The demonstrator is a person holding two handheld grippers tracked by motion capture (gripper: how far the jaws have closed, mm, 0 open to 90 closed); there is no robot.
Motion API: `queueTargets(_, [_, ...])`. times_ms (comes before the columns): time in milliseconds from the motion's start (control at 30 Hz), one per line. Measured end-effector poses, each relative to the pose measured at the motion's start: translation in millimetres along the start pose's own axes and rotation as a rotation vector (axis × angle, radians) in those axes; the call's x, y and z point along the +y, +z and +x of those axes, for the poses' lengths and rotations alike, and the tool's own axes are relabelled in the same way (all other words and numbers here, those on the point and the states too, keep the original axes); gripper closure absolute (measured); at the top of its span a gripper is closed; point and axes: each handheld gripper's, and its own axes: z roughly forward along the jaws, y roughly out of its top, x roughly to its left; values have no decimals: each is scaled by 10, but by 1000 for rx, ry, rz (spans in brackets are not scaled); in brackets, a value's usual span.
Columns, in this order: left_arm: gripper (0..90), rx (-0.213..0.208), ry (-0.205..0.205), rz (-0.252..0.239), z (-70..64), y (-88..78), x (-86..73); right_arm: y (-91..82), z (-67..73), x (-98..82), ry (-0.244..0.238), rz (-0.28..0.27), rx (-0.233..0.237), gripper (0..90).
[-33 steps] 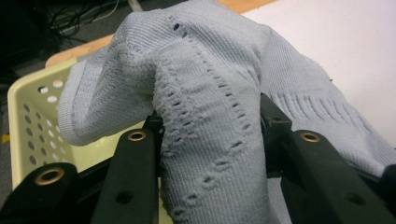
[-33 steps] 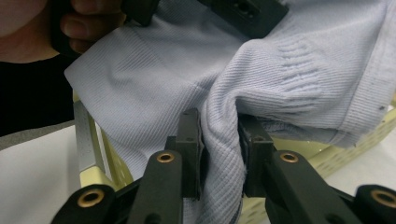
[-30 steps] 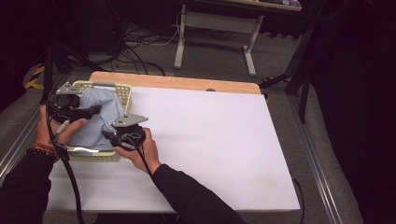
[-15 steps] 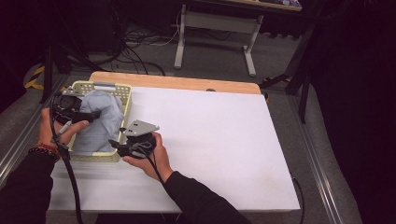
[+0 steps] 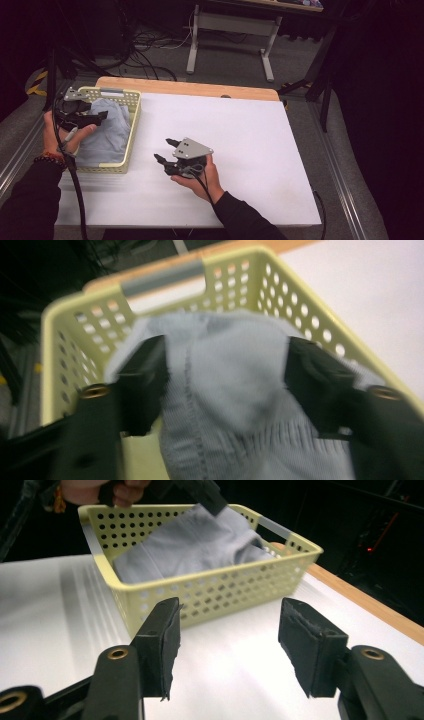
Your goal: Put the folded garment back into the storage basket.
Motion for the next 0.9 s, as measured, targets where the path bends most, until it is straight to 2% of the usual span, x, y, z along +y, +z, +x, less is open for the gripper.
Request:
queueTargets(67, [620,2,21,-3,-31,4,19,-120,-27,-58,-23,4,-19,430])
queueTargets(100, [696,-11,35,7,-48,33,29,-184,-42,-90,-31,0,-26,430])
queueTargets(200, [778,-11,60,62,-94,127,41,-372,-83,-197,-33,3,-44,428])
queueTargets(233, [799,-11,60,62,-94,127,41,-372,-83,-197,-33,3,-44,428])
queueTargets(267, [794,11,61,81,-99,186,42,-504,-107,-291,-35,7,-58,428])
queueTargets(300, [793,18,54,97,-98,224,38,-547,-113,-322,-36,11,-63,428])
queueTargets(367, [803,22,54,115,-81,283,27,-670,-139,-407,-44,19,-78,427])
queueTargets(467, [808,18,36,170,-59,404,-19,-815,-190,-487,-44,28,-96,422])
queueTargets(567, [813,9,20,197,-51,483,-52,-972,-252,-572,-38,41,-126,415])
queueTargets(667, [817,9,14,222,-53,548,-69,-1089,-305,-642,-30,49,-150,412])
queueTargets(767, [818,19,36,260,-70,605,-80,-1196,-359,-705,-15,55,-177,410])
queueTargets(900, [823,13,31,277,-56,645,-96,-1312,-419,-775,-2,63,-208,404])
